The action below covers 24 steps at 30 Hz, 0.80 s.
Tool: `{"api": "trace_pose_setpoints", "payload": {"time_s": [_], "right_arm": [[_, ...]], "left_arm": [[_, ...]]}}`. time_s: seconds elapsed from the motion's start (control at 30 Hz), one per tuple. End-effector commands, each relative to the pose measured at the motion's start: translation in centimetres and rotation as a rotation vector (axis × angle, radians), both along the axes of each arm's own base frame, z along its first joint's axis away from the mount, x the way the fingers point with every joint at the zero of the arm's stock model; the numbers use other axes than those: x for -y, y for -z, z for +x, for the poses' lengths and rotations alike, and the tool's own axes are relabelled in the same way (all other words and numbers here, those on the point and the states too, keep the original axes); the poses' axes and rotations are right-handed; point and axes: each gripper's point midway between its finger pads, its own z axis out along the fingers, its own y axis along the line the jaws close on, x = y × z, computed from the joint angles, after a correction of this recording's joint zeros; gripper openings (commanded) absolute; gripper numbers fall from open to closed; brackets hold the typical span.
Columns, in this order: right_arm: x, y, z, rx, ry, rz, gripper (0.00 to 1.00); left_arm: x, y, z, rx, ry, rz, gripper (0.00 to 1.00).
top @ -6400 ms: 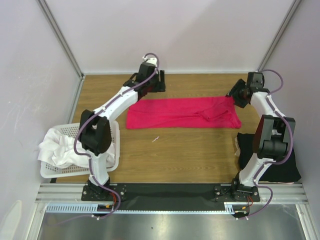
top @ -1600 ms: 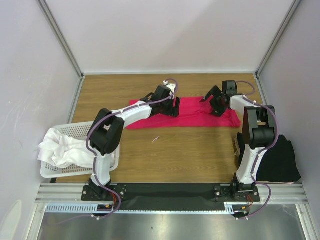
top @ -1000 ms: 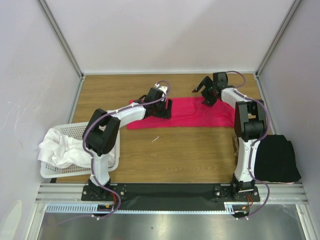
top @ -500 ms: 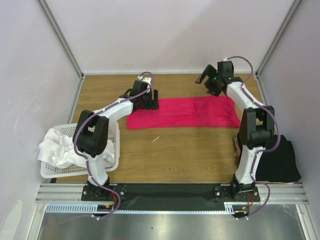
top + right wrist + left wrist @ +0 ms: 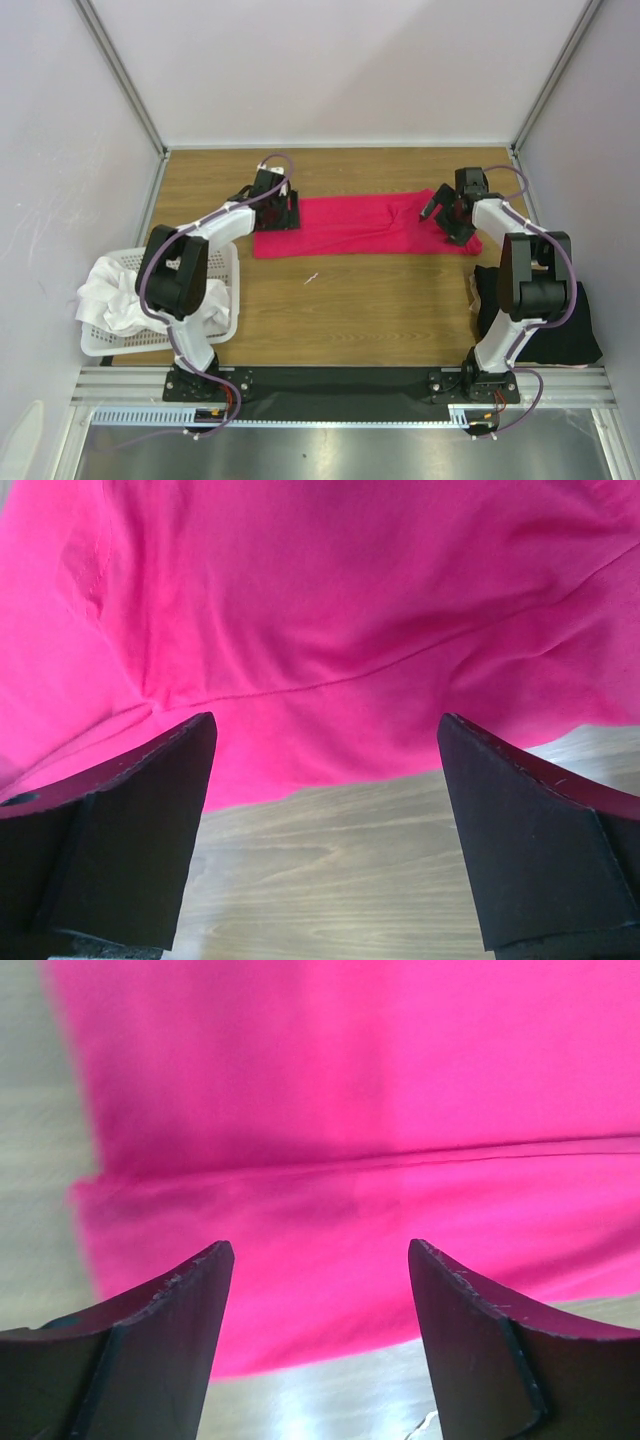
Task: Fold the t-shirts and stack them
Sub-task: Fold the tshirt
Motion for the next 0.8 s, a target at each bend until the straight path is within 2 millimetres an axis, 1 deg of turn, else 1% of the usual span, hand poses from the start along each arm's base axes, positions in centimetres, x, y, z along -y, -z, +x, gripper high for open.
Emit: {"api": "trace_pose_setpoints", "payload": {"time_s": [0.0, 0.07, 0.1, 0.17, 0.2, 0.23, 0.27, 0.3, 0.33, 0.4, 0.47, 0.5, 0.53, 0.57, 0.77], "right_arm": [[1.4, -2.5, 1.3, 0.091, 0.012, -0.052, 0.97], [2.0, -1.9, 1.2, 0.076, 0.029, -0.048, 0.96], [2.0, -1.5, 1.1, 0.069, 0.028, -0.045, 0.95], [1.9, -1.3, 1.1, 0.068, 0.025, -0.042, 0.95], [1.9, -1.1, 1.1, 0.064, 0.025, -0.041, 0.95], [3.1, -1.0, 1.2, 0.062, 0.047, -0.044, 0.95], [3.2, -0.8, 1.2, 0.056, 0.049, -0.047, 0.95], [3.3, -0.6, 1.3, 0.053, 0.05, -0.05, 0.95], [3.4, -0.4, 1.3, 0.048, 0.047, -0.053, 0.95], [3.6, -0.1, 1.2, 0.036, 0.051, -0.059, 0.94], [4.0, 0.1, 1.0, 0.027, 0.056, -0.066, 0.94], [4.0, 0.3, 0.8, 0.017, 0.056, -0.067, 0.94], [4.2, 0.3, 0.7, 0.014, 0.058, -0.071, 0.94], [4.8, 0.5, 0.6, 0.009, 0.073, -0.1, 0.94], [6.8, 1.1, -0.8, -0.026, 0.11, -0.148, 0.93]], "left_arm": [[-3.2, -2.8, -0.1, 0.045, -0.155, 0.009, 0.76], [-4.3, -2.4, -0.5, 0.035, -0.226, 0.008, 0.75], [-4.6, -2.3, -0.7, 0.041, -0.249, -0.005, 0.75], [-4.8, -2.3, -0.5, 0.056, -0.263, -0.026, 0.75], [-4.8, -1.8, -0.2, 0.054, -0.266, -0.035, 0.75], [-4.9, -1.5, 0.0, 0.049, -0.27, -0.036, 0.75], [-5.2, -1.2, 0.3, 0.043, -0.282, -0.039, 0.75], [-5.1, -1.2, 0.8, 0.049, -0.278, -0.052, 0.75], [-5.1, -0.7, 1.1, 0.042, -0.276, -0.056, 0.75], [-5.3, -0.8, 2.2, 0.064, -0.275, -0.067, 0.75], [-5.4, -0.2, 2.9, 0.06, -0.276, -0.062, 0.75], [-5.3, -0.5, 3.5, 0.068, -0.276, -0.062, 0.75], [-5.5, 0.4, 3.7, 0.052, -0.284, -0.051, 0.75], [-5.6, 0.5, 3.9, 0.051, -0.288, -0.049, 0.75], [-6.5, 1.2, 4.9, 0.063, -0.321, -0.021, 0.75]]}}
